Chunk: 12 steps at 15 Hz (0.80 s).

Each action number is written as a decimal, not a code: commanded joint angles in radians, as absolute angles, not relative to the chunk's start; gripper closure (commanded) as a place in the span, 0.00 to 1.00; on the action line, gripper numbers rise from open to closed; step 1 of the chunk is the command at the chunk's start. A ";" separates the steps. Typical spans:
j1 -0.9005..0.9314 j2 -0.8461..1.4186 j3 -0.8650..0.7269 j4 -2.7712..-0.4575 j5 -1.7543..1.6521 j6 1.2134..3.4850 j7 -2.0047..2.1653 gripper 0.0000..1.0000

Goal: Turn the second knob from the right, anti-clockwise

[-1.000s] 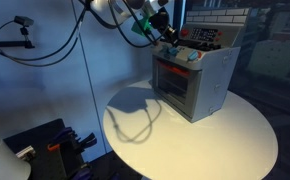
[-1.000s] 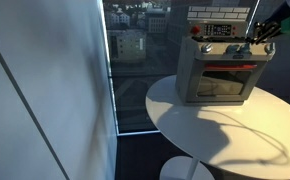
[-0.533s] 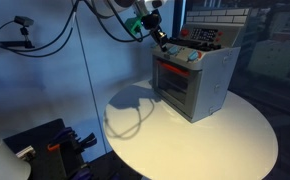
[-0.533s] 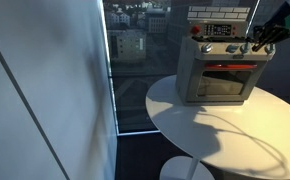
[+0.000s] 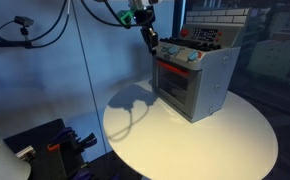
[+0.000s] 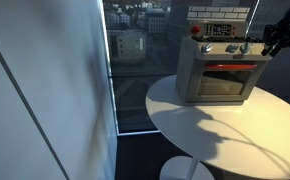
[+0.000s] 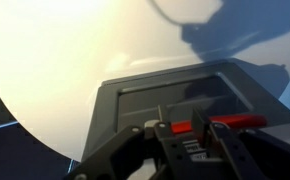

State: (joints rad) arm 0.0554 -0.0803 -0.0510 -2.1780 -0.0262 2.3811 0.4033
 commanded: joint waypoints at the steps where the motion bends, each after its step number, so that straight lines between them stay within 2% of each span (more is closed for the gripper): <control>1: 0.024 -0.117 -0.032 -2.158 0.017 2.238 0.355 0.38; 6: 0.013 -0.162 -0.022 -2.157 0.012 2.077 0.365 0.01; 12: 0.007 -0.229 -0.007 -2.168 0.013 1.912 0.368 0.00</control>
State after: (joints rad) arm 0.0259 -0.1857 -0.0238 -2.1693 -0.0013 1.9930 0.3842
